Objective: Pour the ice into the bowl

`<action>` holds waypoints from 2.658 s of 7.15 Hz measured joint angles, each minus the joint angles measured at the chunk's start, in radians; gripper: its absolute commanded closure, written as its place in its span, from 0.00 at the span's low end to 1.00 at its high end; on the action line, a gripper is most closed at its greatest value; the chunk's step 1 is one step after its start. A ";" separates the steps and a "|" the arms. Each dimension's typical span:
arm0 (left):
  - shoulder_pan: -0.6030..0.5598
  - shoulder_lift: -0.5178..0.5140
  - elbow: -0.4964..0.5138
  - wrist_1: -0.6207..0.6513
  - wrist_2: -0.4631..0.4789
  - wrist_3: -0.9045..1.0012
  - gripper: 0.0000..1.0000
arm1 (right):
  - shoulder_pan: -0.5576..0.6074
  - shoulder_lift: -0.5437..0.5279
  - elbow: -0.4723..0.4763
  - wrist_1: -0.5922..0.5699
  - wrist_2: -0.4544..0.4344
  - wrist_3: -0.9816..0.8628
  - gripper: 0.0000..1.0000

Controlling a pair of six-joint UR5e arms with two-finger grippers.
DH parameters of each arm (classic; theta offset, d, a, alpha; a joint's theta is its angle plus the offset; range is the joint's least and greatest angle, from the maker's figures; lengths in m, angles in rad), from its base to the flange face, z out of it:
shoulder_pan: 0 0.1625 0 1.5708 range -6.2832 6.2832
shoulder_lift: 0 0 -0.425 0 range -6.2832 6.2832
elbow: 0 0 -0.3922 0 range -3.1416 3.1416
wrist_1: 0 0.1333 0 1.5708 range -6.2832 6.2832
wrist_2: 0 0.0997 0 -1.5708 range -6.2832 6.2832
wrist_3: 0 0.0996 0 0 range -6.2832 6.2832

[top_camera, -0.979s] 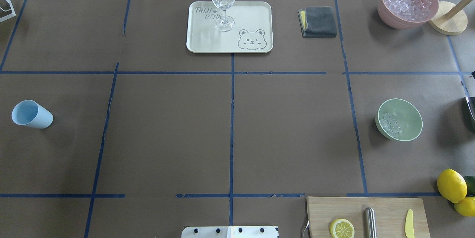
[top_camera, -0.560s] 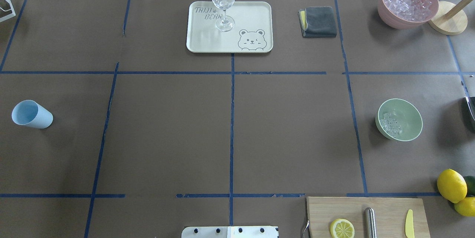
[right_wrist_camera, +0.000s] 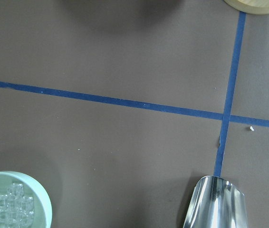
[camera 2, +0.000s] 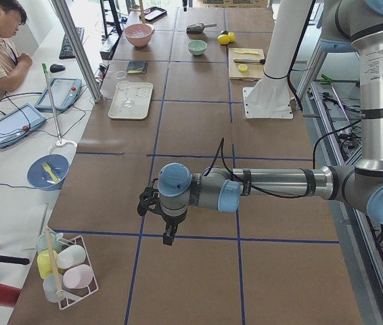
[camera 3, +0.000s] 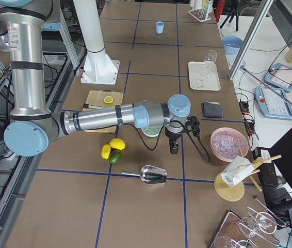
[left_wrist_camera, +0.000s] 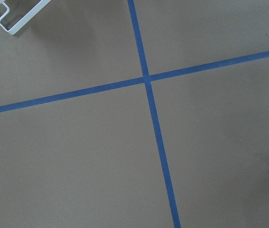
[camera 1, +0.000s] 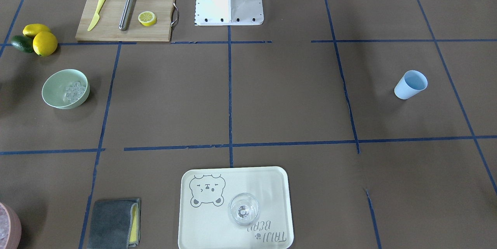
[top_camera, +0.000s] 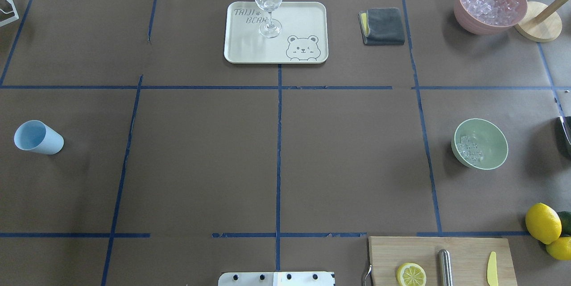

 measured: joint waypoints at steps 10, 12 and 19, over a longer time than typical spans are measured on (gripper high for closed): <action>0.004 0.002 -0.014 -0.001 -0.002 -0.003 0.00 | -0.002 -0.069 0.025 0.009 -0.017 0.003 0.00; 0.005 0.001 -0.014 0.002 -0.002 -0.004 0.00 | -0.003 -0.071 -0.002 0.010 -0.026 0.007 0.00; 0.010 0.002 -0.010 0.005 -0.002 -0.004 0.00 | -0.014 -0.059 -0.006 0.011 -0.022 0.011 0.00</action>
